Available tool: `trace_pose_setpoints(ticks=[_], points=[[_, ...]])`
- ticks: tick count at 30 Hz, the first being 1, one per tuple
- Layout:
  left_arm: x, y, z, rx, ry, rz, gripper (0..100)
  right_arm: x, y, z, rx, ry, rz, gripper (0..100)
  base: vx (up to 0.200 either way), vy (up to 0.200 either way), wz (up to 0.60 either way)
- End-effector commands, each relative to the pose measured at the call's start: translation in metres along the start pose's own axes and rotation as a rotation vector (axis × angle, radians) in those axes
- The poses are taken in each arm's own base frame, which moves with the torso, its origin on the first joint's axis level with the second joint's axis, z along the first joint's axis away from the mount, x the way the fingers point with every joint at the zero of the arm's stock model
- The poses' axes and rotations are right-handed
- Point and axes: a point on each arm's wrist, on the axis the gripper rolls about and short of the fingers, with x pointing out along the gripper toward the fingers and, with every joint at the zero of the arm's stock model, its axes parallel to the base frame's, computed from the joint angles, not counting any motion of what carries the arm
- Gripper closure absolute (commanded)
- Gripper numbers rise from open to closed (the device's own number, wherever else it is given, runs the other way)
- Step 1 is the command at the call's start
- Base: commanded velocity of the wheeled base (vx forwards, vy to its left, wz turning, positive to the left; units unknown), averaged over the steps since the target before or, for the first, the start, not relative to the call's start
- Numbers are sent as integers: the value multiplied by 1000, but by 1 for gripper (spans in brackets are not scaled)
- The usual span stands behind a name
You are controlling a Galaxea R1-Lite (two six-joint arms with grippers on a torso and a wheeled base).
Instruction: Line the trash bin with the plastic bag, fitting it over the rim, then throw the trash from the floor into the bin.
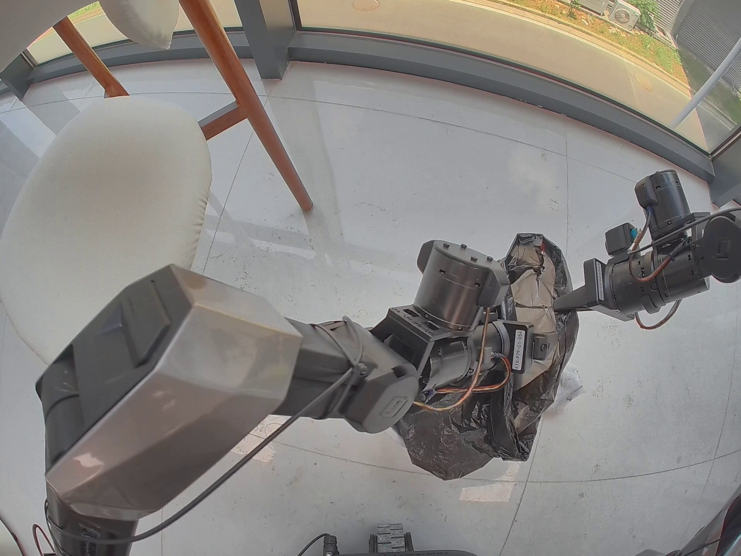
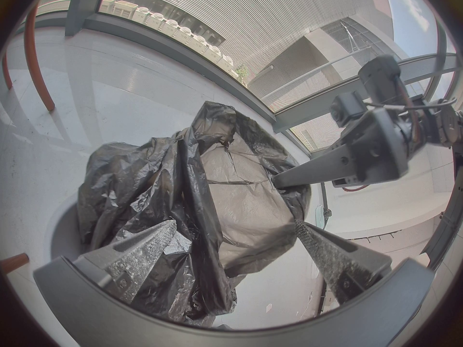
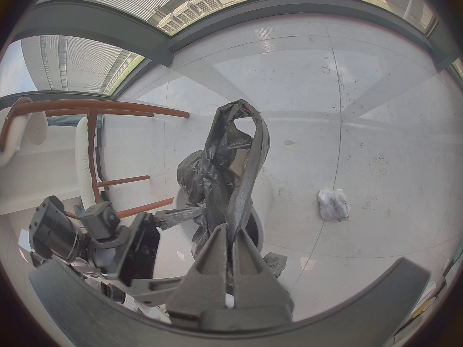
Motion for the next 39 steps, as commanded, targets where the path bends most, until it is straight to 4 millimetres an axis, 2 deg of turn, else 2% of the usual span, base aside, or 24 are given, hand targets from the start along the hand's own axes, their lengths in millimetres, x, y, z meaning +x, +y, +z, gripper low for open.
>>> trace_pose_setpoints(ticks=[1,15,20,31,32,39], points=[[17,1,-9,2,14,-1,0,1,2,0,-3,2,5,100,0,0,0],[18,2,-19,1,63,27,0,4,0,1,-15,-39,11,100,0,0,0],[23,10,-28,-1,69,82,0,4,0,2,-14,-41,11,100,0,0,0],[27,16,-28,-7,62,106,0,4,3,2,-21,-42,17,100,0,0,0],[28,17,-29,-7,63,108,100,4,3,2,-21,-42,17,100,0,0,0],[32,21,-34,-9,63,140,100,2,3,1,-22,-44,18,100,0,0,0]])
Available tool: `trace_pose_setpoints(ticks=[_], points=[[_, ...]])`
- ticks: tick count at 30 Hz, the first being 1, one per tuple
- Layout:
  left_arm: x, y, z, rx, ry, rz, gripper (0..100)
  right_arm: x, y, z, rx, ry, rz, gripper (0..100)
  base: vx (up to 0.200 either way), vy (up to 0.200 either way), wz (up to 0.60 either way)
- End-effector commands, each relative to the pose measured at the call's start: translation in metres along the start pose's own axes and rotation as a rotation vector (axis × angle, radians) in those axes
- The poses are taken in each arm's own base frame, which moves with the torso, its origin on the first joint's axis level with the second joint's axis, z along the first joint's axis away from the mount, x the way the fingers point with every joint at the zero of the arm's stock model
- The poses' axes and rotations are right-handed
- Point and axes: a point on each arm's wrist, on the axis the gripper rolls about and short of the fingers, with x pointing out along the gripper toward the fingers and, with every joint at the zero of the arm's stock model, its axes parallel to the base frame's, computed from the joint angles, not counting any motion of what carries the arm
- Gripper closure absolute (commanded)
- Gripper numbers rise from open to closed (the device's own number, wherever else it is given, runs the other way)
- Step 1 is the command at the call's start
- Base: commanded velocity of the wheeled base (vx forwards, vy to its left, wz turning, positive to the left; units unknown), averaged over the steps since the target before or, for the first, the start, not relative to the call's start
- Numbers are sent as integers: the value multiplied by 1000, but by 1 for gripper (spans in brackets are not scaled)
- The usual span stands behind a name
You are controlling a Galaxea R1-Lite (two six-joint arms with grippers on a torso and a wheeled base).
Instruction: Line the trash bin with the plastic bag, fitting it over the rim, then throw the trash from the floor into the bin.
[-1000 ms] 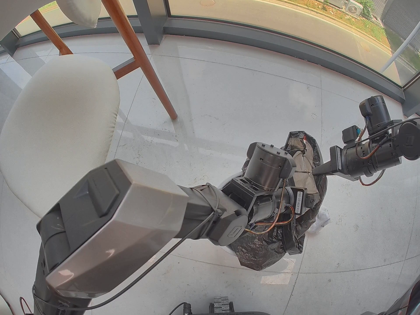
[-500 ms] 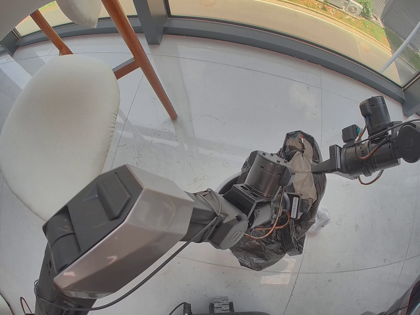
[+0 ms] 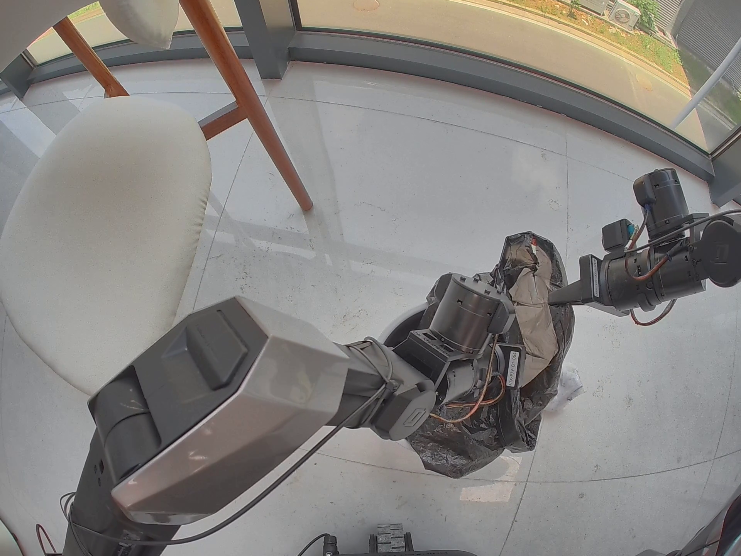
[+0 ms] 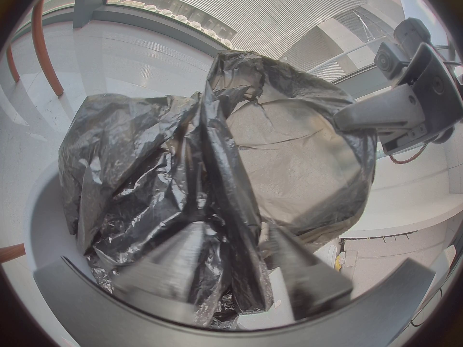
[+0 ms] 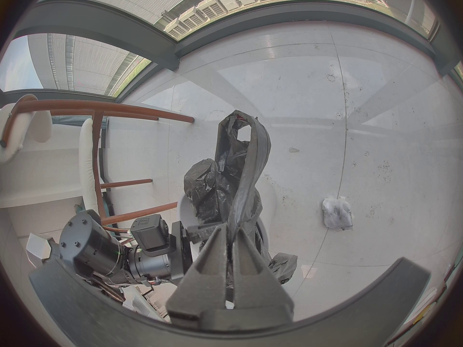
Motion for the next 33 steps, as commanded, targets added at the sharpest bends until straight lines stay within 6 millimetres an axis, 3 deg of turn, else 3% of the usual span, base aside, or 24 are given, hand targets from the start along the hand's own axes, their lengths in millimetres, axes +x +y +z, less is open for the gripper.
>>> trace_pose_setpoints(ticks=[1,7,10,14,21,27,33], points=[[3,7,0,-7,-3,18,100,-2,1,-1,-1,-2,1,100,0,0,0],[-7,9,12,-28,-24,20,100,-4,1,-2,-2,-4,1,100,0,0,0],[-37,8,35,-73,-68,17,100,-4,0,-1,-2,-6,1,100,0,0,0],[-69,19,44,-121,-72,41,100,-2,0,-3,1,5,0,100,0,0,0],[-110,48,34,-159,-27,118,100,9,-5,-2,6,26,-9,100,0,0,0],[-122,63,31,-177,-58,125,100,24,-18,-1,27,55,-36,100,0,0,0],[-144,79,29,-199,-53,101,100,30,-43,12,70,31,-76,100,0,0,0]])
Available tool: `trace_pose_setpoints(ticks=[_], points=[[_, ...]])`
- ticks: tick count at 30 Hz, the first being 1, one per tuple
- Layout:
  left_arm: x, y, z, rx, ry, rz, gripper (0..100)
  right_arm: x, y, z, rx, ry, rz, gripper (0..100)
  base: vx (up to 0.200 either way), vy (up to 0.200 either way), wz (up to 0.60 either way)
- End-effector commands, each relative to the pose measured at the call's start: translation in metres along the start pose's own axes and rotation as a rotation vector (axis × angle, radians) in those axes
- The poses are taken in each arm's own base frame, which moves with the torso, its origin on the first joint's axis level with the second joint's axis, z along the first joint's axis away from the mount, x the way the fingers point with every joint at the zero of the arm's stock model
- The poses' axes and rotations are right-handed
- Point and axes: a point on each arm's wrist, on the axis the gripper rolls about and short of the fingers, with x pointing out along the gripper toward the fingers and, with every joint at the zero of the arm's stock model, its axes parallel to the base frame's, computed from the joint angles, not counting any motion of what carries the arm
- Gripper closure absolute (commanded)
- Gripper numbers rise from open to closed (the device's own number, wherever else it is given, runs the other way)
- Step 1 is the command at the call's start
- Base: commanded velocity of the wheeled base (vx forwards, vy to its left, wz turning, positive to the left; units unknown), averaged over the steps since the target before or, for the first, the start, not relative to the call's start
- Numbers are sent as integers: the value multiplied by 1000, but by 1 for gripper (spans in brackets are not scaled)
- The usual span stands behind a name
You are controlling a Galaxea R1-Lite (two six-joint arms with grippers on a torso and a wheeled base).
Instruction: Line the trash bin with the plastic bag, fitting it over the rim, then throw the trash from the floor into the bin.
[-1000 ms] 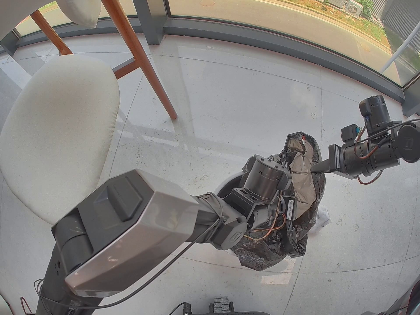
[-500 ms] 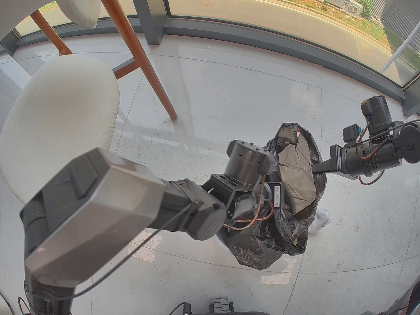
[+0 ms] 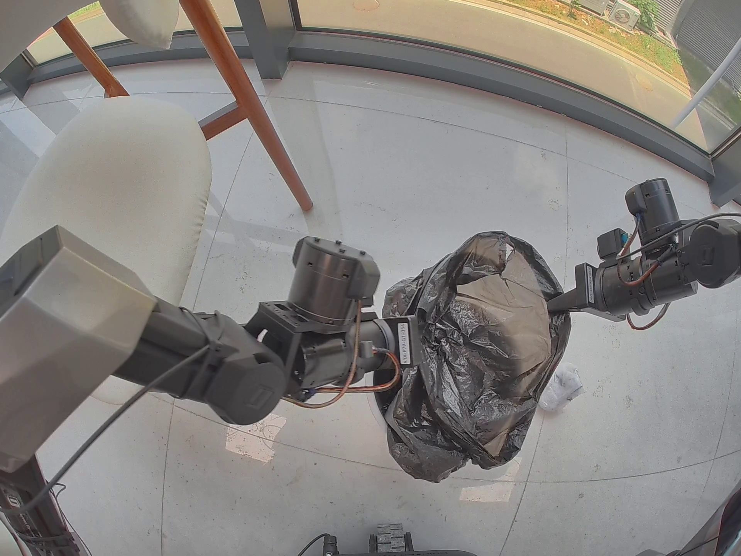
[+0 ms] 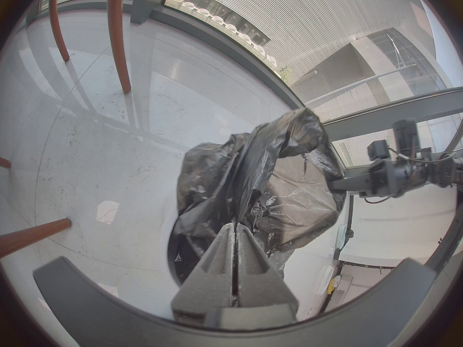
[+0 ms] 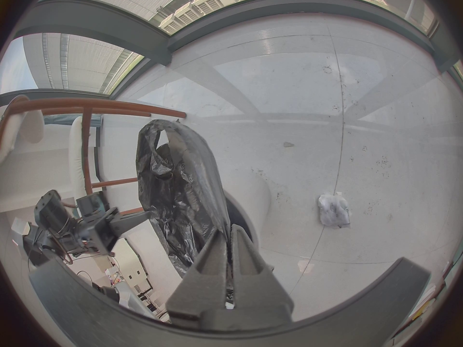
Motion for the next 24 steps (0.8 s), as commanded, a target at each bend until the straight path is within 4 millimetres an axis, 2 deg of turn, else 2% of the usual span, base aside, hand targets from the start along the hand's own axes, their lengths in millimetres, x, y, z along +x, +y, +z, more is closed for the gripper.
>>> trace_pose_setpoints(ticks=[1,5,8,11,15,18,19,21,24], points=[[-23,10,8,-18,-17,-8,100,11,-20,11,40,-4,-32,100,0,0,0],[-25,11,6,-39,3,-34,100,9,-28,18,49,-25,-43,100,0,0,0],[-24,5,7,-55,-11,-61,100,10,-26,14,48,-8,-39,100,0,0,0],[-21,-17,4,-46,-26,-126,100,10,-17,7,32,10,-24,100,0,0,0],[-21,-39,12,-41,-58,-185,100,10,-10,4,18,16,-11,100,0,0,0],[1,-44,-4,-19,-4,-179,100,11,-9,3,16,20,-10,100,0,0,0],[7,-44,-8,-18,10,-173,0,11,-9,2,16,24,-10,100,0,0,0],[13,-44,-11,-17,14,-171,0,11,-9,-1,16,31,-10,100,0,0,0],[26,-55,-19,-6,13,-171,0,7,-7,-4,13,30,-8,100,0,0,0]])
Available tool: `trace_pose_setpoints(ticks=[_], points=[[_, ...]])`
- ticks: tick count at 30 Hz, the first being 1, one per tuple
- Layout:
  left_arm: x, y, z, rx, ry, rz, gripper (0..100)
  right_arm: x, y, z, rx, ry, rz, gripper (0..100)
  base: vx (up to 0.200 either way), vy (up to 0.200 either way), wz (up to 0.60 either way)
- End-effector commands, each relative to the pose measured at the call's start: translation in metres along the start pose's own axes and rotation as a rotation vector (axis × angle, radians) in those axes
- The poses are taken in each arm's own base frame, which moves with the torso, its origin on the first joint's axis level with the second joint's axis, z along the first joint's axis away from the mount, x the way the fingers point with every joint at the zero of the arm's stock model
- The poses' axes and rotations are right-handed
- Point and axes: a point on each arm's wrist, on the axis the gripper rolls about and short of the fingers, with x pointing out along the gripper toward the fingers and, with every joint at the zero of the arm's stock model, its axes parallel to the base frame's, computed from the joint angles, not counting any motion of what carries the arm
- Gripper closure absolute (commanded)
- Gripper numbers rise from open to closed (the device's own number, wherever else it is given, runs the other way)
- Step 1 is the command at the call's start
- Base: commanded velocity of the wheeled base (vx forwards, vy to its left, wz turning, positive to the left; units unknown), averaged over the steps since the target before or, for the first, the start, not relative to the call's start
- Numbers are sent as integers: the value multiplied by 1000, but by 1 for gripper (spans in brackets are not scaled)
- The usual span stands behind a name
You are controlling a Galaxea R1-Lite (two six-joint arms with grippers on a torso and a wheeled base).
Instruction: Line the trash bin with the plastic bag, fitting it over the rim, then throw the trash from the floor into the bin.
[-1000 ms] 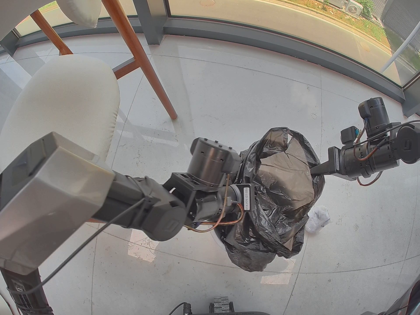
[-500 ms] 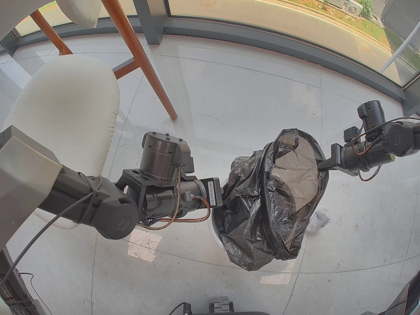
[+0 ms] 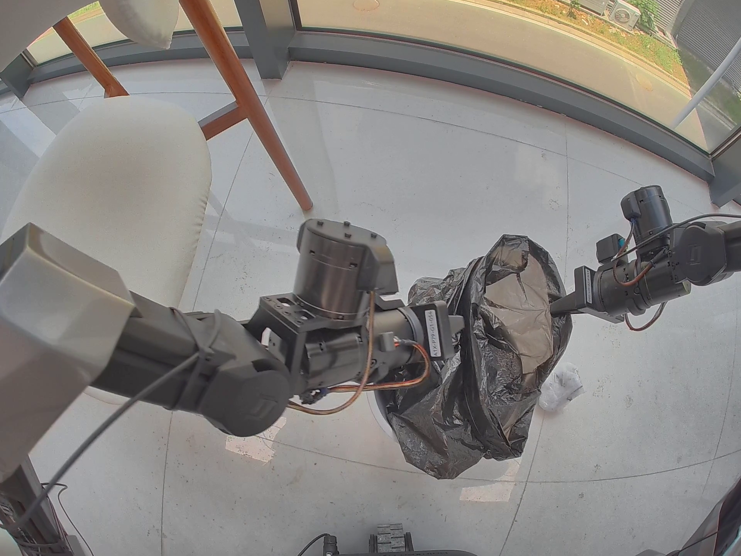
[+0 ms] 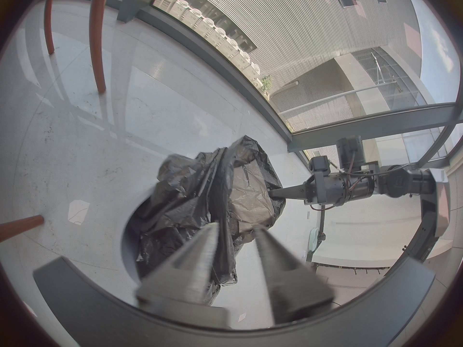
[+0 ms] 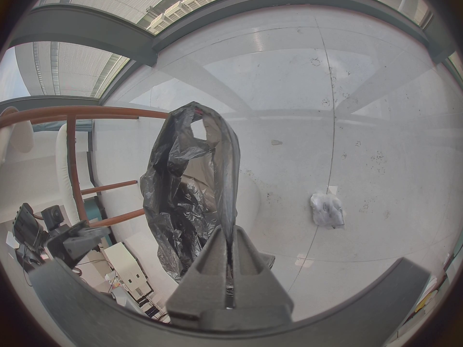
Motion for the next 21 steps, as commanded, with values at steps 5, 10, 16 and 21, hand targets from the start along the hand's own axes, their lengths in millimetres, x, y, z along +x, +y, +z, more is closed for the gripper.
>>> trace_pose_setpoints(ticks=[5,10,16,21], points=[[43,-8,-23,19,29,14,0,-5,3,-5,-6,2,4,100,0,0,0],[54,-11,-18,16,11,2,0,-5,4,-4,-9,-3,7,100,0,0,0],[69,-11,-19,15,28,26,0,-6,4,-3,-8,-7,8,100,0,0,0],[77,-9,-22,15,25,31,0,-7,5,-2,-11,-11,9,100,0,0,0]])
